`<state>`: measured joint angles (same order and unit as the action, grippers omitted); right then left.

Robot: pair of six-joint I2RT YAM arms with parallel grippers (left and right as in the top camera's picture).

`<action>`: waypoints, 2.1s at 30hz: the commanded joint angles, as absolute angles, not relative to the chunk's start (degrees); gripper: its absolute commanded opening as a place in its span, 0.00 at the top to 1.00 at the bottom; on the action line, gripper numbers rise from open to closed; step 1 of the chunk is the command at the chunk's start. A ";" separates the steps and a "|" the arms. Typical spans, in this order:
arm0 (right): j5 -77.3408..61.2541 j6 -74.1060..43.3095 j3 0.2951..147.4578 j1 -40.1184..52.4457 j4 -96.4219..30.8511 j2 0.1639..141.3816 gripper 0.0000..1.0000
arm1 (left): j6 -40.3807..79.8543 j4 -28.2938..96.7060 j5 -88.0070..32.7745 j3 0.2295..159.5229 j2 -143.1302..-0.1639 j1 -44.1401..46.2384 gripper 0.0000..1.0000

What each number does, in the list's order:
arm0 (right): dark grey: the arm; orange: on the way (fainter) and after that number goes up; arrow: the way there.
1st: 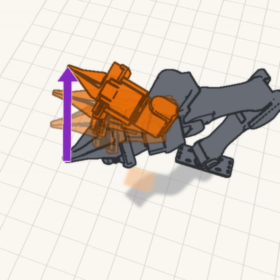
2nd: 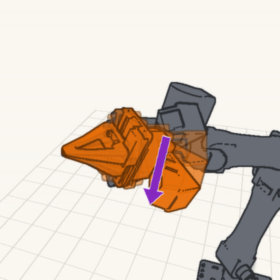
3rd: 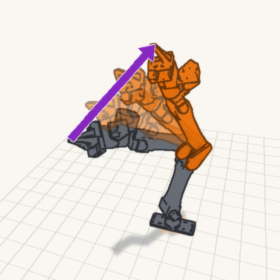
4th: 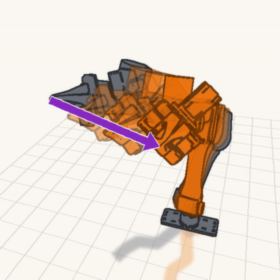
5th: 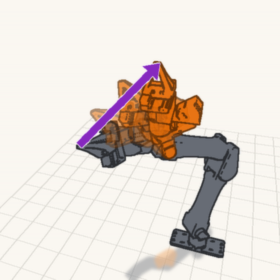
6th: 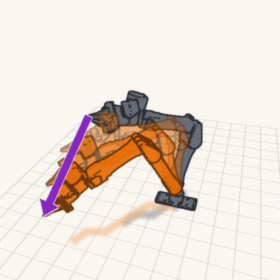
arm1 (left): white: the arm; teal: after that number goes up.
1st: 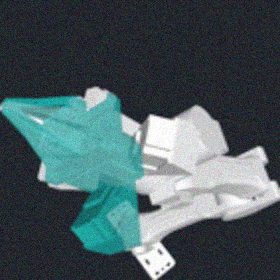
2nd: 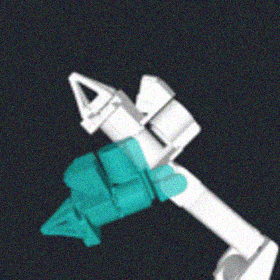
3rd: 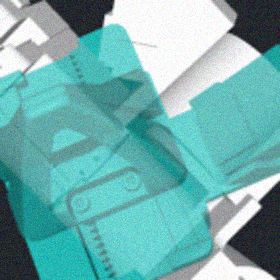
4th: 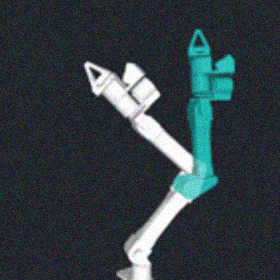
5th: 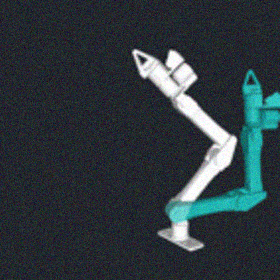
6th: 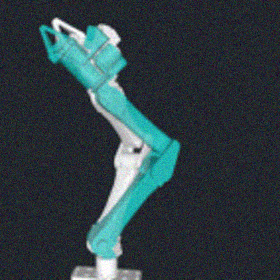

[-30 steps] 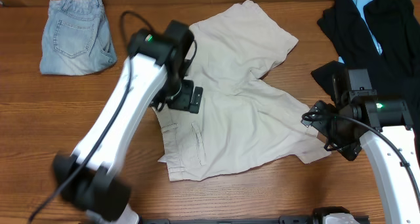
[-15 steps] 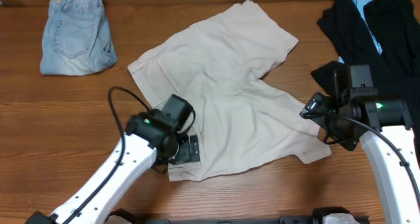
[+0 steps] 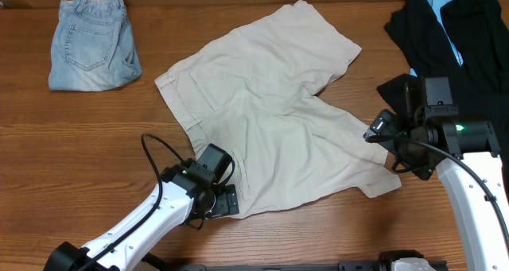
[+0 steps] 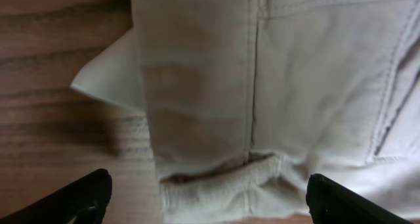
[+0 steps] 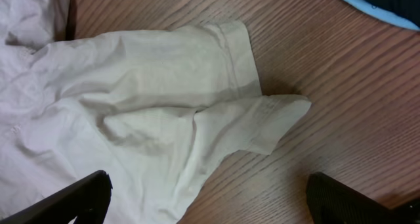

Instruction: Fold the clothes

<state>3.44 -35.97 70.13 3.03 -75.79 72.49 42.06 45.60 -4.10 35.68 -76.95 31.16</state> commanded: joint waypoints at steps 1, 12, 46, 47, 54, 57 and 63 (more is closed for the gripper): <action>4.43 -35.53 70.46 2.92 -75.26 72.03 0.02 | 42.83 41.87 -5.54 33.12 -76.82 31.53 0.07; 5.52 -35.51 70.41 2.92 -75.29 72.03 0.02 | 42.35 37.98 -5.04 32.88 -76.86 31.53 0.96; -15.29 -48.60 31.07 11.44 -61.80 72.12 0.22 | 21.17 53.93 -3.81 62.39 -76.82 4.89 0.96; -15.09 -49.65 31.03 12.43 -61.76 72.12 0.22 | 21.17 53.93 -3.77 62.37 -76.82 4.91 0.96; -9.80 -62.67 29.36 22.35 -58.76 72.12 0.22 | 21.19 53.95 -2.79 62.37 -76.86 4.91 0.95; -5.43 -66.89 29.34 23.18 -58.70 72.12 0.22 | 21.19 53.98 -2.81 62.37 -76.86 4.91 0.94; -2.79 -69.08 29.34 23.18 -56.64 72.12 0.36 | 21.19 53.87 -2.81 62.37 -76.86 4.91 0.94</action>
